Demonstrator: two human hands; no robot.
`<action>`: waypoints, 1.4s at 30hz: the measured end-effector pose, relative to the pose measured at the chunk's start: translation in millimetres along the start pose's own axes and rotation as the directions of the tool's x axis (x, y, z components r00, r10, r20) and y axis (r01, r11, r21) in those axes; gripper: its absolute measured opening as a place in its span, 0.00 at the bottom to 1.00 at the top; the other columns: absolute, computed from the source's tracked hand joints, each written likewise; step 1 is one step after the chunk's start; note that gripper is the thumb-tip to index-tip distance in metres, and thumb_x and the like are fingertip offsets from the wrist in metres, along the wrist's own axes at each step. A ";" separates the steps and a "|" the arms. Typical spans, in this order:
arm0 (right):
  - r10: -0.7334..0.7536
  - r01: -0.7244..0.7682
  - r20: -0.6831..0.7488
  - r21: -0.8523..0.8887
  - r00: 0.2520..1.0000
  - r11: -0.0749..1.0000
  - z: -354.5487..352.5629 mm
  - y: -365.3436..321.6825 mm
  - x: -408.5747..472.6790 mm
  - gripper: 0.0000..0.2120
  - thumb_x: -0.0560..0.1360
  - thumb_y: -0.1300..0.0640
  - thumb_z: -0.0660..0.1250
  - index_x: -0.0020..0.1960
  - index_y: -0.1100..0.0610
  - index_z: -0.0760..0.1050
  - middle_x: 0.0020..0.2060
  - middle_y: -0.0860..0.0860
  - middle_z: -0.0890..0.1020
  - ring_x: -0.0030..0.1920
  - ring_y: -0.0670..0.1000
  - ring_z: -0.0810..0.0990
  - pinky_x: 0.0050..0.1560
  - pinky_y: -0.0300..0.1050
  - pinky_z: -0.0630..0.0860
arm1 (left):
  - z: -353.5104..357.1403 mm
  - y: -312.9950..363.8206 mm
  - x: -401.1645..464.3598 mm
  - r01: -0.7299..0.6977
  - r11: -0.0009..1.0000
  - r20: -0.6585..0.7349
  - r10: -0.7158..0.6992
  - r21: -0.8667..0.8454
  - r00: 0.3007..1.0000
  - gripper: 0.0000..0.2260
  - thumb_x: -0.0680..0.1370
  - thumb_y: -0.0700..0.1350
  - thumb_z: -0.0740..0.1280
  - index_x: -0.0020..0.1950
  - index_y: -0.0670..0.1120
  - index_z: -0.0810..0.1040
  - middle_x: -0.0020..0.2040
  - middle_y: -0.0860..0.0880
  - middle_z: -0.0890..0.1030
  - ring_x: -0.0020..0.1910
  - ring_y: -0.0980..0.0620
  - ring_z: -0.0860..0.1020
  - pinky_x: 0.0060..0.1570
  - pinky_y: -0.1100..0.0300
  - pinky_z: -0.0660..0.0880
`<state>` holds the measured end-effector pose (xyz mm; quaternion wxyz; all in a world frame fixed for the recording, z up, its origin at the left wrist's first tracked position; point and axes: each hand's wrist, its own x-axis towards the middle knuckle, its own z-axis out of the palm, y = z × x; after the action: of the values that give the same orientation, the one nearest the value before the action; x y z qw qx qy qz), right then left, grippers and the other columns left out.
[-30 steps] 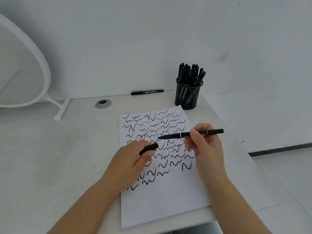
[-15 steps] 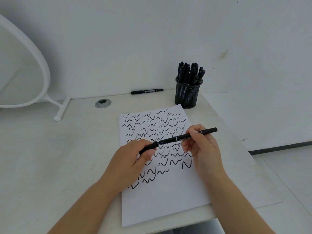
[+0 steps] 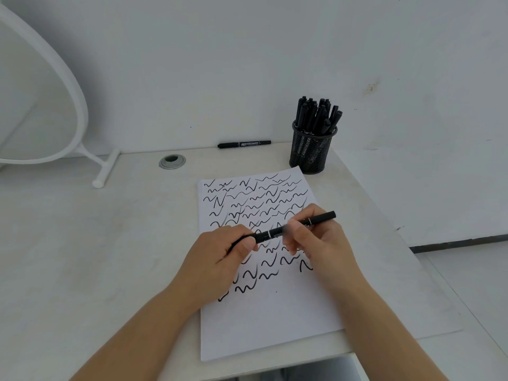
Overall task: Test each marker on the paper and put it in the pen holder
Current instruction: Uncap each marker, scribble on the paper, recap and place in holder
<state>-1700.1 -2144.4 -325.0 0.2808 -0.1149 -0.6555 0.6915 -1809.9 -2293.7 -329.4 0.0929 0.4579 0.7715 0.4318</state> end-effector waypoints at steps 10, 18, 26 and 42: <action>-0.002 -0.002 0.043 0.102 0.999 0.995 -1.8 8.4 2.5 0.03 0.70 0.60 0.64 0.38 0.57 0.71 0.25 0.49 0.77 0.28 0.46 0.74 0.31 0.33 0.69 | -2.1 8.7 2.7 0.083 0.982 0.024 -0.080 -0.167 0.997 0.13 0.74 0.52 0.57 0.32 0.54 0.75 0.21 0.55 0.63 0.22 0.56 0.60 0.23 0.70 0.57; -0.016 0.010 0.090 0.065 0.996 0.998 -1.1 4.4 -0.6 0.02 0.69 0.60 0.64 0.40 0.58 0.71 0.26 0.48 0.77 0.30 0.47 0.74 0.33 0.33 0.69 | -6.3 5.7 2.5 0.111 0.972 0.096 -0.092 -0.209 0.991 0.13 0.74 0.53 0.56 0.33 0.54 0.75 0.22 0.55 0.62 0.22 0.56 0.59 0.23 0.69 0.56; 0.013 -0.014 -0.018 -0.006 1.000 1.000 2.2 3.8 1.5 0.02 0.71 0.58 0.64 0.40 0.55 0.72 0.25 0.47 0.77 0.26 0.43 0.73 0.26 0.28 0.66 | -2.2 1.6 6.4 0.038 0.997 0.077 -0.032 -0.072 0.997 0.11 0.76 0.54 0.55 0.42 0.56 0.76 0.25 0.57 0.70 0.24 0.56 0.65 0.26 0.68 0.60; -0.540 0.379 0.151 -0.860 0.828 0.341 -0.7 -25.9 18.9 0.10 0.68 0.62 0.73 0.49 0.56 0.80 0.45 0.50 0.79 0.40 0.50 0.78 0.36 0.40 0.75 | -7.8 27.2 28.6 0.043 0.959 -0.117 -0.010 0.280 0.993 0.05 0.77 0.53 0.60 0.49 0.59 0.75 0.37 0.60 0.79 0.33 0.60 0.73 0.35 0.63 0.69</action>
<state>-1709.0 -2134.0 -295.9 0.4192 -0.1047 -0.8897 0.1475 -1813.2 -2270.0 -296.9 -0.0118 0.4306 0.8353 0.3417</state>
